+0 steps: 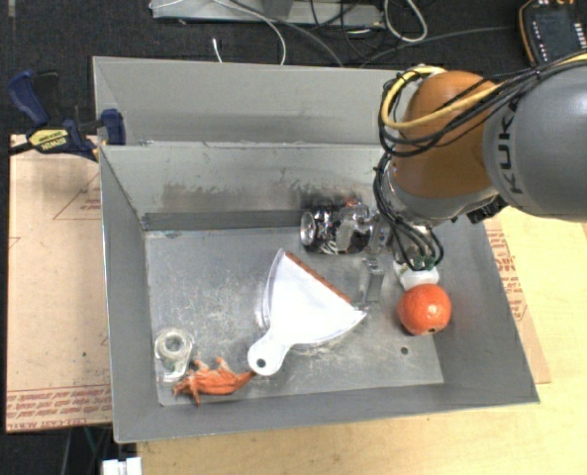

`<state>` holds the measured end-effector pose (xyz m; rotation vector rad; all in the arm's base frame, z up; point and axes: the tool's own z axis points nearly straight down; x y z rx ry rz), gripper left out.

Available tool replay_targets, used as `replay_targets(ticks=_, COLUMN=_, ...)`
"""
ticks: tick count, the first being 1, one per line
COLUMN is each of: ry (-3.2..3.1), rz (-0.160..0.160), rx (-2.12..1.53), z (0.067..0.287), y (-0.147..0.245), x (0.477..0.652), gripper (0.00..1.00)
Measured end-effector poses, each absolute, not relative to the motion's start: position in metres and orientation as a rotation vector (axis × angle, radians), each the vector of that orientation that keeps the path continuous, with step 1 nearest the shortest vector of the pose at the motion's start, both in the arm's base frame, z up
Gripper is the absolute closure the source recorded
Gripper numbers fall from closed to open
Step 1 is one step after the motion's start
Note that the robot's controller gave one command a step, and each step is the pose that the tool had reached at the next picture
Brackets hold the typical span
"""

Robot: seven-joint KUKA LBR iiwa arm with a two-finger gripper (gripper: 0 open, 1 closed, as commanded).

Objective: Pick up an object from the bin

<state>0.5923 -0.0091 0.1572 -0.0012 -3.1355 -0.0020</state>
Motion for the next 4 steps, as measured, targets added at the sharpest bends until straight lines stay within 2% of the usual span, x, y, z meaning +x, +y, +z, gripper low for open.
replay_targets(ticks=1, ry=-3.143, rz=-0.001, rx=0.000, z=0.162, y=-0.009, x=0.594, gripper=0.00)
replay_targets(ticks=2, ry=-3.058, rz=-0.008, rx=0.684, z=0.067, y=0.045, x=0.520, gripper=0.00)
replay_targets(ticks=3, ry=-3.151, rz=0.000, rx=0.160, z=0.116, y=-0.033, x=0.661, gripper=0.00)
replay_targets(ticks=4, ry=-2.905, rz=-0.016, rx=1.172, z=0.100, y=0.080, x=0.531, gripper=0.00)
